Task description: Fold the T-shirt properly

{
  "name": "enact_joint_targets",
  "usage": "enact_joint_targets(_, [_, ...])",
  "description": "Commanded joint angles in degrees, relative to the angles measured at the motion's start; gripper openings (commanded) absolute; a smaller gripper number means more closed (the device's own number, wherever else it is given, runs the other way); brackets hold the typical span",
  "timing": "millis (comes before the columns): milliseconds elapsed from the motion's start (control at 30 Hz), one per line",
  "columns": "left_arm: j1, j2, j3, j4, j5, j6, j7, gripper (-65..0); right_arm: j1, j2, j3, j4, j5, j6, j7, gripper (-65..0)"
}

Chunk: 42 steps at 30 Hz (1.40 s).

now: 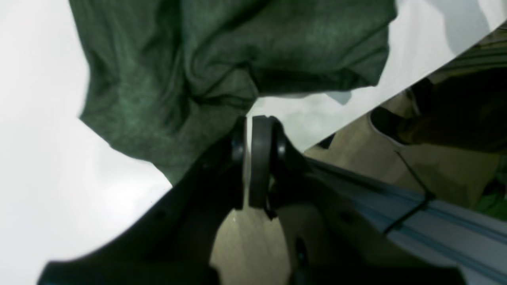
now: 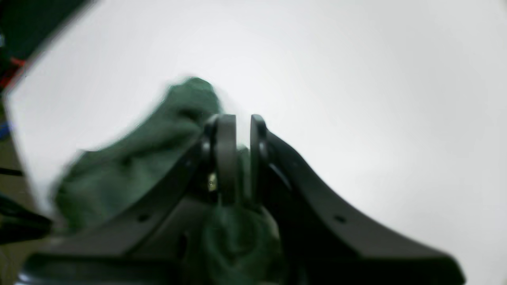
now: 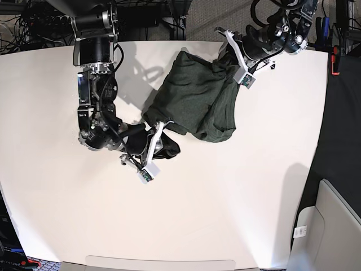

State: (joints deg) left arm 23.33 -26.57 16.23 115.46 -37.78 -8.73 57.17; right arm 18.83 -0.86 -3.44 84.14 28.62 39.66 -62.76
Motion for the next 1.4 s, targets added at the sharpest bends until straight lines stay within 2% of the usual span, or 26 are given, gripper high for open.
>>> enact_joint_targets(0, [-0.17, -0.03, -0.1, -0.16, -0.24, -0.28, -0.33, -64.5, 1.79, -0.76, 0.06, -0.23, -0.36, 0.34, 1.62, -60.3])
enact_joint_targets(133, [-3.51, 0.59, -0.1, -4.38, -0.42, -0.28, 0.11, -64.5, 1.61, -1.99, -0.12, -2.51, -9.41, 0.34, 1.71, -60.3])
enact_joint_targets(233, [-5.09, 0.85, -0.1, -7.55, -0.24, -0.28, -0.33, -64.5, 0.03, -2.35, -0.38, -2.34, -12.93, 0.34, 1.71, -60.4])
enact_joint_targets(367, [-9.22, 0.85, -0.1, -11.68, -0.15, -0.28, -0.51, -64.5, -2.96, -1.82, -0.47, -2.07, -13.11, 0.34, 1.36, -60.4])
enact_joint_targets(500, [-13.97, 0.85, -0.1, -15.9, -0.15, -0.28, -0.51, -64.5, -7.01, 0.64, -0.47, -0.75, -13.02, 0.34, 1.27, -60.4])
enact_joint_targets(633, [-20.12, 0.85, -0.1, -21.44, -0.15, -0.28, -0.68, -64.5, -12.02, 2.58, -0.47, 4.52, -13.02, 0.34, 1.27, -60.4])
enact_joint_targets(733, [-23.11, 0.85, -0.1, -24.16, -0.15, -0.28, -3.67, -64.5, -15.36, 4.34, -0.47, 10.5, -12.93, 0.34, 1.27, -60.4])
enact_joint_targets(833, [-25.66, 1.38, -0.01, -27.06, -0.15, -0.28, -6.84, -64.5, -18.26, 6.09, -0.29, 15.86, -9.06, 0.34, 1.27, -60.4])
enact_joint_targets(933, [-27.6, 2.7, -0.01, -28.12, -0.15, -0.28, -7.01, -64.5, -19.49, 7.06, 0.67, 18.94, -5.81, 0.34, 1.27, -60.4])
enact_joint_targets(1033, [-27.77, 2.7, -0.36, -25.83, -0.15, -0.28, -7.1, -64.5, -19.84, 7.32, 5.51, 20.52, -2.91, 0.34, 1.27, -60.4])
enact_joint_targets(1133, [-27.51, 2.08, -0.62, -21.96, -0.07, -0.1, -7.01, -64.5, -19.84, 7.32, 9.38, 21.75, 2.63, 0.34, 1.0, -60.4])
enact_joint_targets(1267, [-21.71, 0.33, -4.32, -14.23, -0.07, -0.1, -7.01, -64.5, -19.66, 6.97, 11.31, 24.3, 9.4, 0.34, -5.15, -60.4])
enact_joint_targets(1367, [-16.78, 0.33, -8.45, -9.39, -0.15, -0.1, -7.01, -64.5, -19.75, 5.21, 9.73, 26.24, 10.46, 0.34, -7.26, -60.4])
